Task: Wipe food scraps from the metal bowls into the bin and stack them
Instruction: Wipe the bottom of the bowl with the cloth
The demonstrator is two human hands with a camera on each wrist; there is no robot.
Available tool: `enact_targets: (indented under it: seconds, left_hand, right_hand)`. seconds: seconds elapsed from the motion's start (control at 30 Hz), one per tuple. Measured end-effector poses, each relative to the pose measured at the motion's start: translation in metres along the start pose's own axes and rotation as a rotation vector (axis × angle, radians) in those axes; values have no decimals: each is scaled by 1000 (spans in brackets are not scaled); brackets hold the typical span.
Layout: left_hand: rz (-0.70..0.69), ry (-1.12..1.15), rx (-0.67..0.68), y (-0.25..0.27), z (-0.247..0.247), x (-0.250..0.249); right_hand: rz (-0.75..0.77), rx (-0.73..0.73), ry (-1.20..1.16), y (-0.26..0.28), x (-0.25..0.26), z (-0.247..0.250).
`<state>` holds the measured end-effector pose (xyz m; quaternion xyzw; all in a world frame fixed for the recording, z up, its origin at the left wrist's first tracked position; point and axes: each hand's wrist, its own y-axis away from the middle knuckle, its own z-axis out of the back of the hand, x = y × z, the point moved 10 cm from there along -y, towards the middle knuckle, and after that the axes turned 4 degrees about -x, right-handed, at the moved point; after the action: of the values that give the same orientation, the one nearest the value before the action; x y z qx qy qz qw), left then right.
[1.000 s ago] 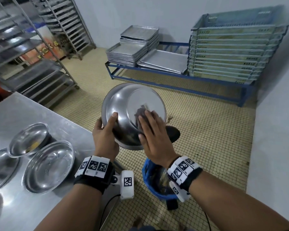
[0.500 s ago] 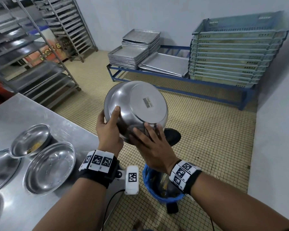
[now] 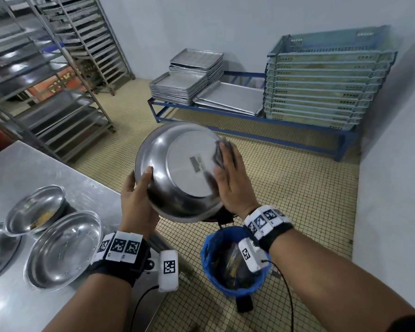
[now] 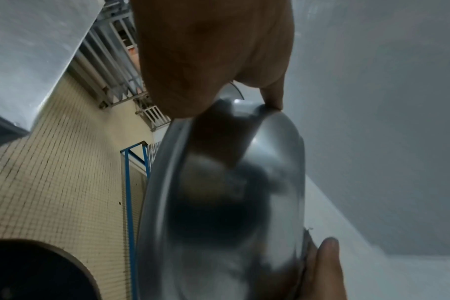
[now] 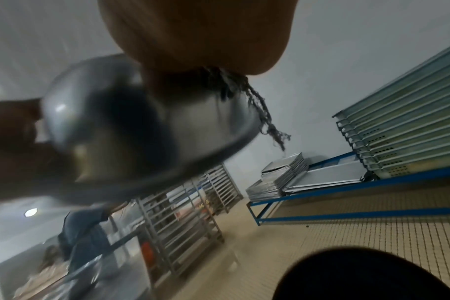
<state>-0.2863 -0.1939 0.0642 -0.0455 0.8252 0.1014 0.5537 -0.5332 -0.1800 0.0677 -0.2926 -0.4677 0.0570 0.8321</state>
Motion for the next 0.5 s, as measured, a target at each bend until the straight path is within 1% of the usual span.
enact_targets:
  seconds: [0.07, 0.1, 0.13, 0.17, 0.23, 0.27, 0.3, 0.33, 0.37, 0.4, 0.43, 0.47, 0.5]
  left_hand:
    - [-8, -55, 28, 3, 1, -1]
    - [-13, -93, 43, 6, -2, -1]
    - [-30, -137, 63, 8, -6, -2]
    - [-53, -185, 79, 10, -10, -2]
    - [-93, -249, 83, 15, -14, -5]
    - [-98, -270, 80, 16, -15, -5]
    - [-96, -286, 81, 17, -14, -6]
    - [-100, -302, 87, 18, -14, -7]
    - [-111, -324, 94, 18, -12, -8]
    - [-123, -351, 100, 19, -12, -9]
    - [-135, -376, 102, 20, -12, -11]
    - [-146, -396, 106, 21, -12, -11]
    - [-159, -413, 107, 23, -13, -12]
  right_hand:
    - [-26, 26, -17, -18, -1, 6]
    - [-12, 28, -10, -25, 5, 9]
    - [35, 28, 12, -31, 16, 9]
    - [120, 36, 57, -35, 33, 6]
    - [348, 78, 177, -29, 63, -11]
    - [422, 101, 203, -24, 70, -18]
    - [424, 103, 199, -23, 66, -19]
    - [330, 90, 162, -27, 52, -15]
    - [181, 53, 104, -32, 35, -8]
    - [72, 21, 69, -35, 25, -3]
    - [49, 10, 62, -34, 26, -2]
    - [108, 20, 82, -30, 37, -5]
    - [219, 46, 119, -22, 53, -12]
